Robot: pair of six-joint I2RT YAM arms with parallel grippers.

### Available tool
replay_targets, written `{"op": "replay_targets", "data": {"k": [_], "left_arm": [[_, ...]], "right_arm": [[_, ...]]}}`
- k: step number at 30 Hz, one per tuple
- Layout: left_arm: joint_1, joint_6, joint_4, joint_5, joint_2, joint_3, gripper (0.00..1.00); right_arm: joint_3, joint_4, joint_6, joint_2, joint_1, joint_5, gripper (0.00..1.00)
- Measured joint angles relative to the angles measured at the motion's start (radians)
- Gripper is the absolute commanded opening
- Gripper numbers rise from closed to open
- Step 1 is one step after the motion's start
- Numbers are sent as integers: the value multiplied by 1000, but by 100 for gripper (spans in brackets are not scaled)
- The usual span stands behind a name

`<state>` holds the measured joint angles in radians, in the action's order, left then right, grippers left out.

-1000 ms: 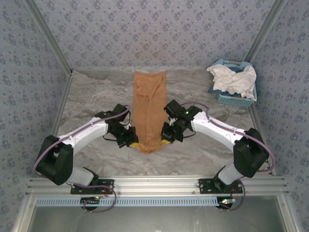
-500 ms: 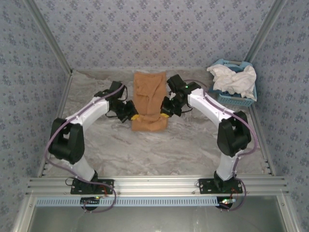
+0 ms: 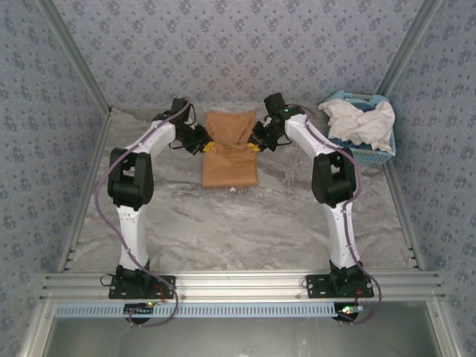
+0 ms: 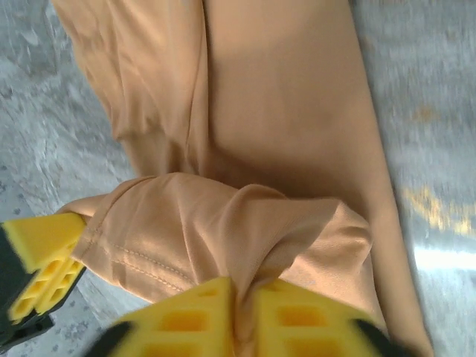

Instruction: Fold and stack the t-shirts

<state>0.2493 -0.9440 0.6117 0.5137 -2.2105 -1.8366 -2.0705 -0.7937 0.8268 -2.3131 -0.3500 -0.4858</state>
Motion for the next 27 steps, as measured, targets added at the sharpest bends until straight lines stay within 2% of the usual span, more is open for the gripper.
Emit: {"op": "replay_targets", "data": {"k": [2, 3, 7, 9, 11, 15, 18, 21, 23, 25, 27], "left_arm": [[-3, 10, 7, 7, -65, -85, 52], [-7, 17, 10, 6, -82, -109, 55], [-14, 40, 12, -11, -67, -94, 57], [-14, 52, -1, -29, 1, 4, 56], [-17, 52, -27, -46, 115, 170, 53], [-19, 25, -69, -57, 338, 475, 33], [-19, 2, -108, -48, 399, 596, 21], [-18, -10, -134, -39, 369, 605, 15], [-17, -10, -134, -36, 317, 552, 9], [-13, -5, -132, -37, 257, 474, 6], [-14, 4, -128, -41, 198, 391, 6]], "right_arm": [[-34, 28, -4, -49, 19, -16, 62], [-42, 36, -7, -62, 27, -19, 64], [-57, 42, -61, -72, 59, -18, 63], [-35, 45, -95, -44, 69, -8, 62], [64, 74, -118, 34, 76, 7, 60], [342, 138, -124, 243, 62, 29, 42], [480, 206, -96, 340, 24, 34, 25], [521, 266, -68, 343, -20, 33, 13], [521, 298, -50, 315, -47, 29, 6], [515, 314, -35, 280, -62, 25, 5], [508, 322, -28, 241, -67, 21, 10]]}}
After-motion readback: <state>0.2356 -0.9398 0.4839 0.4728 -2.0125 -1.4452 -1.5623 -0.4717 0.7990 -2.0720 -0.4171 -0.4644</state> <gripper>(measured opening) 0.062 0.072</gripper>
